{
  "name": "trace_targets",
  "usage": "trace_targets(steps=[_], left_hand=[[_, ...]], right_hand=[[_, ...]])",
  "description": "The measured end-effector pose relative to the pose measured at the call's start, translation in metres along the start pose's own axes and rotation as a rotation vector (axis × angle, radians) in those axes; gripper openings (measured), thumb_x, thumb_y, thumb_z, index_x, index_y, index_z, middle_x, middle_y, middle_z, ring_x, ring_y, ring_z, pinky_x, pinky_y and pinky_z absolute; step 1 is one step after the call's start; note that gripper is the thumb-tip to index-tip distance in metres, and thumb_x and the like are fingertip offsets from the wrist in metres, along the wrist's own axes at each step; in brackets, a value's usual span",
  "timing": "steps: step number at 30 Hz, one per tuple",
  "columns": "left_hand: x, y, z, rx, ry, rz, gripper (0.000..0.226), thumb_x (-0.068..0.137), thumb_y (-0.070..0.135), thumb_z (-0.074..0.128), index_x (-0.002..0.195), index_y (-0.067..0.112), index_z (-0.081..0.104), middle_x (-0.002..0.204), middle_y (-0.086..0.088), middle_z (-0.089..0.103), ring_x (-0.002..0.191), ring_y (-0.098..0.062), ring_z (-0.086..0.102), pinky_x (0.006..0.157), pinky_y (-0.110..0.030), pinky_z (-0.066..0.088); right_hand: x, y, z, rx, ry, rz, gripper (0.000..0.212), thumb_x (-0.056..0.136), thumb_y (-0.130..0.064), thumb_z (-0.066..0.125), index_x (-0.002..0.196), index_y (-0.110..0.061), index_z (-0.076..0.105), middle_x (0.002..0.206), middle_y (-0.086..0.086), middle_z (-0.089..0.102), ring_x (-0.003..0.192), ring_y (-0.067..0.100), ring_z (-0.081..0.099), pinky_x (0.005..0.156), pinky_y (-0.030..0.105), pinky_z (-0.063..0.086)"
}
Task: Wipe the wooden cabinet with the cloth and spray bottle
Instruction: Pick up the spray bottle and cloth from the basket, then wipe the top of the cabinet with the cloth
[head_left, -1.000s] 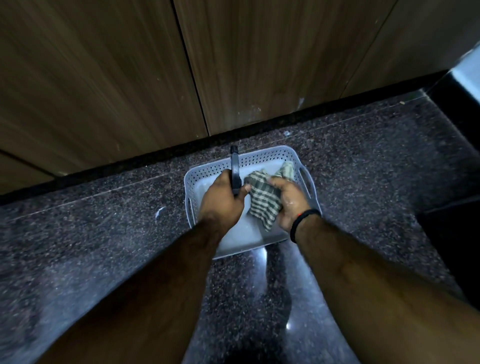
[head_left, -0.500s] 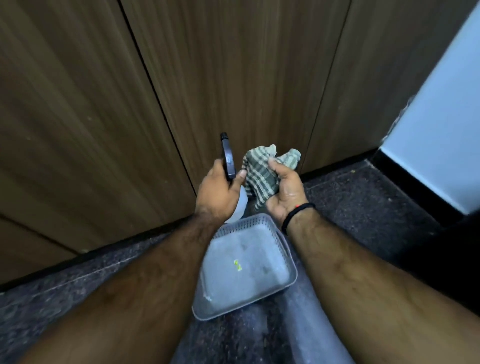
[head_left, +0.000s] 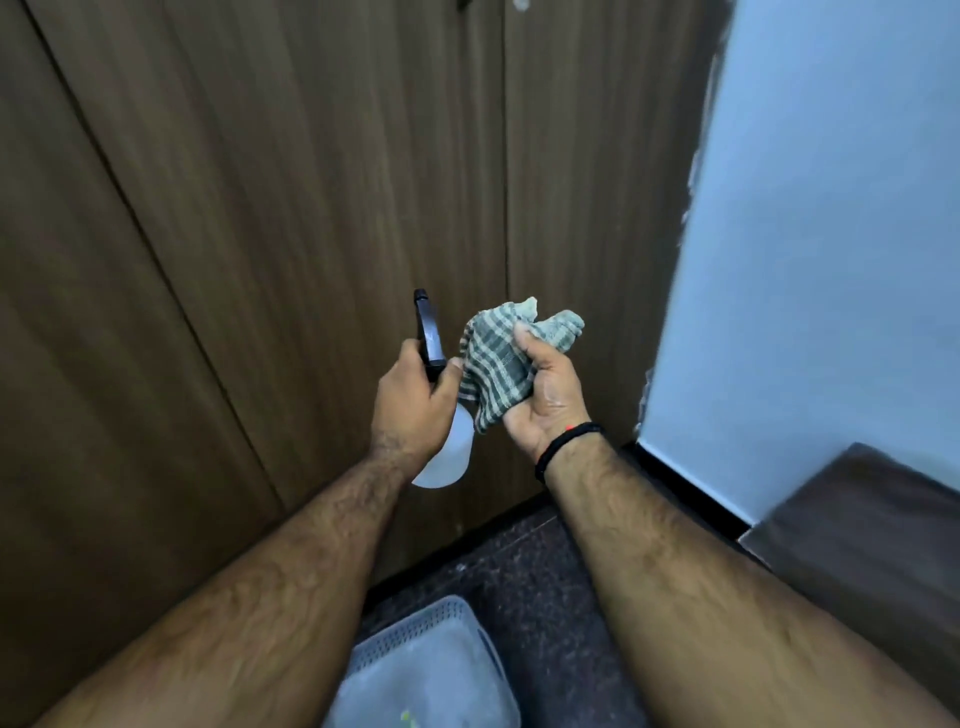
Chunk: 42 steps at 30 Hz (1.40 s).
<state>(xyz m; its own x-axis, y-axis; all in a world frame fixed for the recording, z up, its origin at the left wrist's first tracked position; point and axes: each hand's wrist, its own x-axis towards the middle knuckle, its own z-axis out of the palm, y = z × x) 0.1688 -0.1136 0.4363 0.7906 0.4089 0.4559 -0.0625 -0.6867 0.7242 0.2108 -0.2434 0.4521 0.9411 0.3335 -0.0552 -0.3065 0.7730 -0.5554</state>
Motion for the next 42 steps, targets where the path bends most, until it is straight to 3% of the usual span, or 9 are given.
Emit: trace_targets(steps=[7,14,17,21,26,29,34,38,42], left_hand=[[-0.004,0.081,0.073,-0.098,-0.056,0.073,0.023,0.105,0.030,0.062,0.097,0.010,0.055,0.073,0.007,0.058,0.064,-0.006,0.054,0.057,-0.033,0.036],[-0.039,0.172,0.174,-0.216,-0.251,0.152,0.026,0.106,0.030,0.062,0.099,0.005,0.058,0.083,-0.011,0.072,0.072,-0.025,0.067,0.066,-0.039,0.049],[-0.061,0.211,0.220,-0.243,-0.328,0.186,0.028,0.105,0.033,0.064,0.097,0.006,0.059,0.079,-0.007,0.072,0.063,-0.009,0.064,0.058,-0.029,0.045],[-0.096,0.257,0.271,-0.347,-0.442,0.174,0.034,0.103,0.039,0.066,0.091,0.007,0.061,0.071,-0.010,0.074,0.056,0.008,0.067,0.054,-0.006,0.044],[-0.149,0.317,0.326,-0.414,-0.591,0.193,0.032,0.101,0.048,0.066,0.086,0.019,0.061,0.072,-0.007,0.073,0.072,-0.021,0.069,0.064,-0.031,0.045],[-0.181,0.354,0.350,-0.462,-0.665,0.212,0.032,0.100,0.049,0.066,0.092,0.018,0.063,0.077,-0.008,0.074,0.076,-0.024,0.071,0.072,-0.031,0.046],[-0.233,0.408,0.373,-0.507,-0.778,0.301,0.044,0.097,0.049,0.070,0.105,0.012,0.048,0.066,-0.006,0.071,0.050,0.008,0.065,0.052,-0.006,0.043],[-0.270,0.436,0.385,-0.597,-0.900,0.340,0.046,0.095,0.050,0.073,0.117,0.026,0.041,0.061,-0.002,0.072,0.046,-0.004,0.068,0.053,-0.005,0.043],[-0.298,0.462,0.394,-0.587,-0.969,0.374,0.035,0.097,0.050,0.071,0.116,0.024,0.057,0.067,-0.004,0.073,0.047,-0.010,0.069,0.053,-0.005,0.045]], right_hand=[[-0.019,-0.100,-0.044,0.026,0.060,-0.138,0.013,0.098,-0.013,0.059,0.100,-0.006,0.070,0.106,0.014,0.071,0.100,0.030,0.067,0.102,0.052,0.050],[-0.064,-0.214,-0.124,0.007,0.210,-0.319,0.014,0.097,-0.013,0.060,0.105,-0.005,0.068,0.110,0.016,0.069,0.106,0.033,0.064,0.092,0.047,0.054],[-0.094,-0.261,-0.162,0.002,0.274,-0.404,0.016,0.098,-0.014,0.058,0.107,-0.005,0.068,0.112,0.016,0.069,0.106,0.033,0.064,0.082,0.044,0.056],[-0.140,-0.312,-0.208,0.032,0.374,-0.515,0.019,0.098,-0.012,0.058,0.110,-0.002,0.068,0.117,0.017,0.068,0.106,0.032,0.065,0.092,0.045,0.054],[-0.208,-0.368,-0.258,0.052,0.504,-0.649,0.036,0.098,-0.013,0.055,0.131,0.001,0.060,0.134,0.020,0.061,0.123,0.035,0.059,0.099,0.045,0.051],[-0.246,-0.395,-0.279,0.053,0.568,-0.715,0.026,0.098,-0.014,0.055,0.118,-0.001,0.066,0.124,0.017,0.066,0.110,0.031,0.065,0.087,0.043,0.055],[-0.300,-0.422,-0.305,0.035,0.649,-0.802,0.020,0.100,-0.017,0.053,0.108,-0.007,0.069,0.117,0.013,0.070,0.108,0.029,0.065,0.091,0.047,0.051],[-0.343,-0.437,-0.320,0.009,0.710,-0.845,0.024,0.100,-0.020,0.054,0.116,-0.007,0.067,0.125,0.016,0.066,0.116,0.033,0.062,0.105,0.060,0.042],[-0.382,-0.453,-0.334,0.032,0.785,-0.894,0.039,0.097,-0.019,0.057,0.133,-0.003,0.061,0.136,0.018,0.062,0.127,0.036,0.058,0.107,0.062,0.041]])
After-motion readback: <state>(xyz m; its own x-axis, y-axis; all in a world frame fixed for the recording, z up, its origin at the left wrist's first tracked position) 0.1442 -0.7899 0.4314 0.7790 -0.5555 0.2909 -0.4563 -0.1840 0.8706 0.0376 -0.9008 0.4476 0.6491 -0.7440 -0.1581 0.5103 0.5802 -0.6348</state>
